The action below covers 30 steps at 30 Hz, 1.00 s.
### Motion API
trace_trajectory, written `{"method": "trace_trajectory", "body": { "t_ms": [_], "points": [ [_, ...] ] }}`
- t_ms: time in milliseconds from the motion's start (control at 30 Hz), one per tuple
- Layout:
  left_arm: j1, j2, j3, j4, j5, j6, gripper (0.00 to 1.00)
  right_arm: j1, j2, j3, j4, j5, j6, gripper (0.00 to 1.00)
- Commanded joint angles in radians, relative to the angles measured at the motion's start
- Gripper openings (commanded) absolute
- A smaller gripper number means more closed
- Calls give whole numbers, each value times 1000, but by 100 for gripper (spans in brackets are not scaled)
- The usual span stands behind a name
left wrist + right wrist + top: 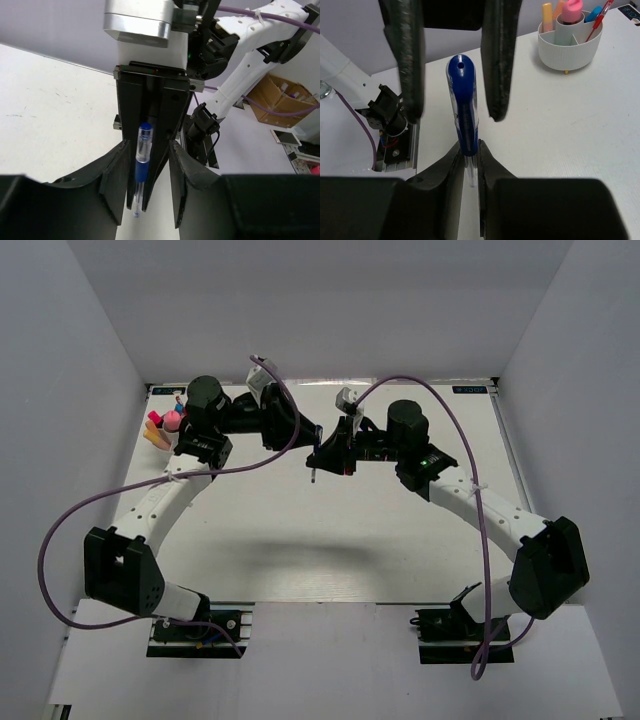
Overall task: Sort the stationery into containers
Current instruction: Pass the stationery from the right arm to the left
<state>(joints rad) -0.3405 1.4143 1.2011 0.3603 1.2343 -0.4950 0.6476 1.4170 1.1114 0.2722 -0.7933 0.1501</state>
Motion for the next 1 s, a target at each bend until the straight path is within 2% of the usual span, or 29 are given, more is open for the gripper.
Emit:
{"method": "trace_trajectory", "body": {
  "t_ms": [0, 33, 133, 433, 533, 600, 633, 667, 733, 767, 800, 867, 900, 967],
  "points": [
    [-15, 8, 35, 20, -30, -20, 45, 6, 7, 51, 41, -21, 8, 0],
    [-15, 11, 32, 41, -33, -30, 40, 7, 11, 54, 39, -21, 5, 0],
    [-26, 21, 26, 52, -36, -62, 33, 9, 16, 57, 38, -18, 5, 0],
    [-46, 17, -3, 69, -82, -111, 26, 15, 33, 68, 32, -26, 11, 0],
    [-46, 20, -2, 52, -105, -126, 17, 15, 31, 70, 24, -24, 6, 0],
    [-46, 25, -5, 46, -119, -145, 4, 15, 31, 73, 15, -21, -3, 0],
    [-46, 25, -8, 46, -122, -145, 4, 14, 30, 71, 12, -21, -4, 0],
    [-46, 20, -12, 45, -125, -145, 0, 15, 30, 71, 7, -17, -6, 0],
    [-46, 17, -20, 23, -144, -146, 0, 14, 28, 71, -2, -9, 0, 0],
    [-26, 12, -18, -36, -195, -161, 0, 9, 27, 77, -17, 18, 29, 23],
    [-17, 9, -18, -37, -196, -157, 0, 7, 26, 77, -28, 29, 29, 31],
    [-3, 2, 5, -156, -245, -126, 0, -2, 23, 91, -62, 55, 39, 46],
    [7, -6, 20, -279, -334, -75, 0, -5, 14, 94, -95, 95, 43, 57],
    [18, -14, 55, -387, -456, -47, 0, -17, 8, 99, -123, 127, 46, 69]
  ]
}}
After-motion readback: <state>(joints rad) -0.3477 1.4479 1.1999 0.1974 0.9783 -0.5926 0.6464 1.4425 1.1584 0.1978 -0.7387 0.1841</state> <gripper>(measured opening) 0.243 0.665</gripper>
